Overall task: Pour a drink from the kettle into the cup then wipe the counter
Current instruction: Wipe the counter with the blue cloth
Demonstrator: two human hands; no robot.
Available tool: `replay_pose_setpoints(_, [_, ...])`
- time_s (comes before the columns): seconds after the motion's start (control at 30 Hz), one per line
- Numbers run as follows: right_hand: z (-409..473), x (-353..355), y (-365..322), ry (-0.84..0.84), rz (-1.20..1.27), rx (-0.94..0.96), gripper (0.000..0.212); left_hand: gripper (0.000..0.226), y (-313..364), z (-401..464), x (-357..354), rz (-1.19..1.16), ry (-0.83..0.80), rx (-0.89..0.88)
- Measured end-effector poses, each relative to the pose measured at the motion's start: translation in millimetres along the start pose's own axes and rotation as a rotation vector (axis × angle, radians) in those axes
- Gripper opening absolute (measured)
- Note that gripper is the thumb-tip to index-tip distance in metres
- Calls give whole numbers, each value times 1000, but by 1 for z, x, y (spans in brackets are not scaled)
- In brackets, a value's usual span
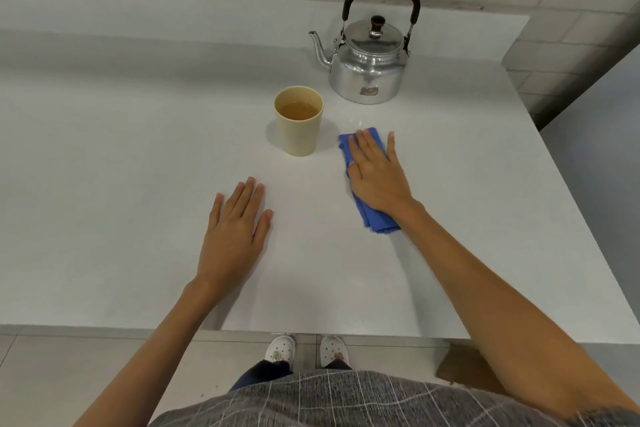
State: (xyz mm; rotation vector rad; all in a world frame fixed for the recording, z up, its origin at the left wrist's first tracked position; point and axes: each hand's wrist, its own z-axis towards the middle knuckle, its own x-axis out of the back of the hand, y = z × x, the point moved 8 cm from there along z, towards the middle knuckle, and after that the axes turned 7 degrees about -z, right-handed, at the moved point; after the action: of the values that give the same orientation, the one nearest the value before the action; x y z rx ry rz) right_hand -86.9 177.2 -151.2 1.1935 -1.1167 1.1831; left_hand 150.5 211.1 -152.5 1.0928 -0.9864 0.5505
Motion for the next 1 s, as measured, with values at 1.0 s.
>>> replay_pose_setpoints(1.0, [-41,13,-85,-10,156,-90,55,53,-3,0,-1,-15,-38,-6])
